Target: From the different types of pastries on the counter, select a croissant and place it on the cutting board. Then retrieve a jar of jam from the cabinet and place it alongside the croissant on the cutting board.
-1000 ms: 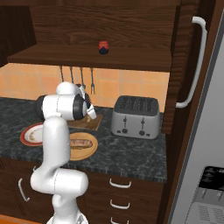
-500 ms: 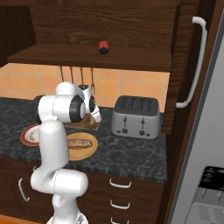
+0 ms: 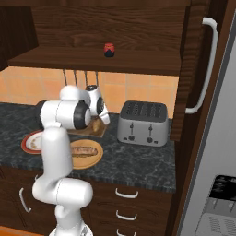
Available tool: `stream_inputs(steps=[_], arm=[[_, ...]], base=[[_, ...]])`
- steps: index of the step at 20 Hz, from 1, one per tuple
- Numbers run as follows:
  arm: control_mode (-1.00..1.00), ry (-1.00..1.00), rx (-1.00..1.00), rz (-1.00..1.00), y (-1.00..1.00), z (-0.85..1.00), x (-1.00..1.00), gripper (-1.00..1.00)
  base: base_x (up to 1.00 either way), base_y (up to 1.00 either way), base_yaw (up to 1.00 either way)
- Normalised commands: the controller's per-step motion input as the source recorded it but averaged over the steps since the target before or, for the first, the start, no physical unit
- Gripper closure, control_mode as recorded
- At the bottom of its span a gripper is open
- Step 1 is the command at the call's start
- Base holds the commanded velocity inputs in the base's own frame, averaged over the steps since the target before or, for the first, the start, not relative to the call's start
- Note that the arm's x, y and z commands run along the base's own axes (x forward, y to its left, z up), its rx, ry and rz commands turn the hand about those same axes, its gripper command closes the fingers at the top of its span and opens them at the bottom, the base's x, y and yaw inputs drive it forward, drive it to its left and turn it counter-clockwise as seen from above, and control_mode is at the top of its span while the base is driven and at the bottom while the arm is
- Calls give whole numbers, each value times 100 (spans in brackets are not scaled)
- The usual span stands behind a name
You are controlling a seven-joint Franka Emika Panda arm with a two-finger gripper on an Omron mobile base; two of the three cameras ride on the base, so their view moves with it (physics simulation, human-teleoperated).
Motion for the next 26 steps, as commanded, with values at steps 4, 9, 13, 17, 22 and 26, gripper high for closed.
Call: stream_inputs(steps=[4, 9, 13, 17, 22, 26], arm=[[-100, -10, -1, 0, -1, 59, -60, -100], [-100, -19, -1, 13, -17, -38, -90, -100], [-100, -26, 0, 1, -8, 72, -82, -100], [-100, -1, 3, 0, 0, 98, -51, -100], [-100, -9, 0, 0, 0, 96, -66, -100], [-100, -23, 0, 0, 0, 85, -92, -100]], base=[[0, 0, 0], [0, 0, 0], [0, 0, 0], [0, 0, 0], [0, 0, 0], [0, 0, 0]])
